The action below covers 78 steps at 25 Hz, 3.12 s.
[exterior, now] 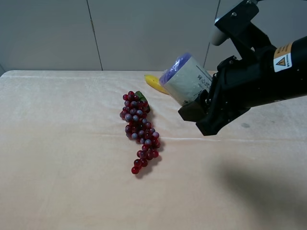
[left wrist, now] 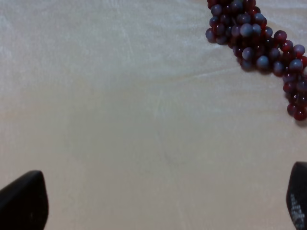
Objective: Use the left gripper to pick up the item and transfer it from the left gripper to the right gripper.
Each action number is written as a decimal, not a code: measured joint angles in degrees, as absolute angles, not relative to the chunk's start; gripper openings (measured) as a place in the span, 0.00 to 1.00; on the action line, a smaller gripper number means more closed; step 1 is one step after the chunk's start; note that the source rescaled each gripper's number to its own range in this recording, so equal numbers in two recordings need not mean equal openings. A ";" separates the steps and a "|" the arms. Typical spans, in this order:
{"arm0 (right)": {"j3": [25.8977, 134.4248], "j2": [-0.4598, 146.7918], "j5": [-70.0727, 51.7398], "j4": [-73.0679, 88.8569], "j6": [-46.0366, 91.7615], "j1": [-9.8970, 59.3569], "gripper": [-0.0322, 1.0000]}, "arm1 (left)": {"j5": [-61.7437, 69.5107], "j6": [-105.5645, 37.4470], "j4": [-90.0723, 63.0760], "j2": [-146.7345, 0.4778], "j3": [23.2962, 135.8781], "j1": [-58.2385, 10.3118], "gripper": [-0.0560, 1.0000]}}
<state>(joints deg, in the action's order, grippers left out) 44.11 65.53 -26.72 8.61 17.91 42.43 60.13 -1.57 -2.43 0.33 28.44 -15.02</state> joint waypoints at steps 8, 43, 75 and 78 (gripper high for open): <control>44.11 65.53 -28.44 7.56 10.87 42.43 0.03 | 60.13 -1.57 -2.43 0.33 28.44 -9.73 1.00; 52.50 96.07 -37.81 0.98 1.62 13.43 0.03 | 60.13 -1.57 -2.43 0.33 28.44 6.49 1.00; 53.01 100.93 -37.29 3.21 1.37 13.43 1.00 | 60.07 -1.57 -2.43 0.33 28.44 6.49 1.00; 54.79 100.59 -39.54 3.31 1.31 13.43 1.00 | 60.07 -1.57 -2.43 0.33 28.44 6.49 1.00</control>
<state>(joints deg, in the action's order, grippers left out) 54.79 100.59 -39.54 3.31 1.31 13.43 60.07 -1.57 -2.43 0.33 28.44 6.49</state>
